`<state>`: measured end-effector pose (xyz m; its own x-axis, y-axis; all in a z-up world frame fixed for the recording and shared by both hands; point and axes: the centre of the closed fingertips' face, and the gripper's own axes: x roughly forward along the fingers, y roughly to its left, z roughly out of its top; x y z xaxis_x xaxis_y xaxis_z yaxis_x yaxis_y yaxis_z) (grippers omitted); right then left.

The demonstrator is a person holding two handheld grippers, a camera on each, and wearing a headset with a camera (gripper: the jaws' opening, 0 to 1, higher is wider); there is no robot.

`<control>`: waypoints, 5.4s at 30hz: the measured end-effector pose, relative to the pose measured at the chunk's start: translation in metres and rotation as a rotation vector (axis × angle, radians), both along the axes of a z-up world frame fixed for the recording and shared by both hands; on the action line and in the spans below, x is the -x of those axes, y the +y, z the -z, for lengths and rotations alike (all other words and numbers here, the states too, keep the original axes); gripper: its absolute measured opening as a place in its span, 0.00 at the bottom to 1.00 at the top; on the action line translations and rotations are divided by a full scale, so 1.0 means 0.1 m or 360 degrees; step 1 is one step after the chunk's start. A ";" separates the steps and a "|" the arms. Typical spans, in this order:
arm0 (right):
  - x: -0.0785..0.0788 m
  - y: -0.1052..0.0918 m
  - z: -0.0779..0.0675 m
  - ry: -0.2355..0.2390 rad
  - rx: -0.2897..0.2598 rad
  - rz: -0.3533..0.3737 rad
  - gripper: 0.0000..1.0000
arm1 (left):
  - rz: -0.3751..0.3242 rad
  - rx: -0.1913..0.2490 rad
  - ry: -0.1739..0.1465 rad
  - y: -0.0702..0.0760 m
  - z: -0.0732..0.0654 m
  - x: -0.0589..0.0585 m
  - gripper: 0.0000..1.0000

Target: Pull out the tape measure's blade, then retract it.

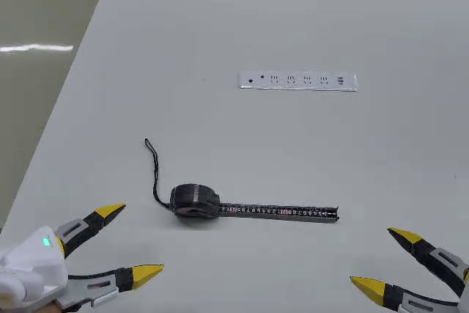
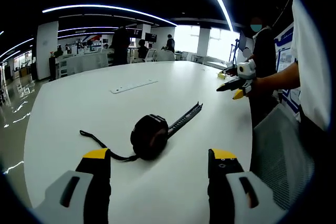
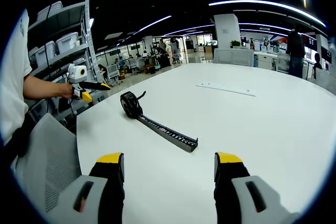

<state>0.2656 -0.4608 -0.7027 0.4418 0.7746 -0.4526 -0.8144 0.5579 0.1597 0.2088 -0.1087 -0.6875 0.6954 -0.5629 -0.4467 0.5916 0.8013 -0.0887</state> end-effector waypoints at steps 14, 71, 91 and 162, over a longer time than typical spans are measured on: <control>-0.07 0.04 0.06 -0.0004 0.0050 -0.0112 0.68 | 0.0087 -0.0003 0.0004 -0.10 -0.06 -0.14 0.71; -0.38 0.35 0.19 -0.0001 0.0006 -0.0159 0.67 | -0.0327 0.0069 0.0200 -0.30 0.39 -0.50 0.74; -0.42 0.42 0.21 0.0003 -0.0020 -0.0144 0.67 | -0.0660 0.0167 0.0230 -0.29 0.40 -0.62 0.79; -0.46 0.50 0.51 0.0093 -0.0012 -0.0239 0.63 | -0.1148 0.0203 0.0359 -0.37 0.62 -0.86 0.73</control>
<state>0.3113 -0.4107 -0.7536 0.2937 0.8336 -0.4678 -0.8779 0.4289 0.2131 0.2951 -0.1458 -0.7495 0.8097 -0.0606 -0.5837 -0.1177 0.9576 -0.2628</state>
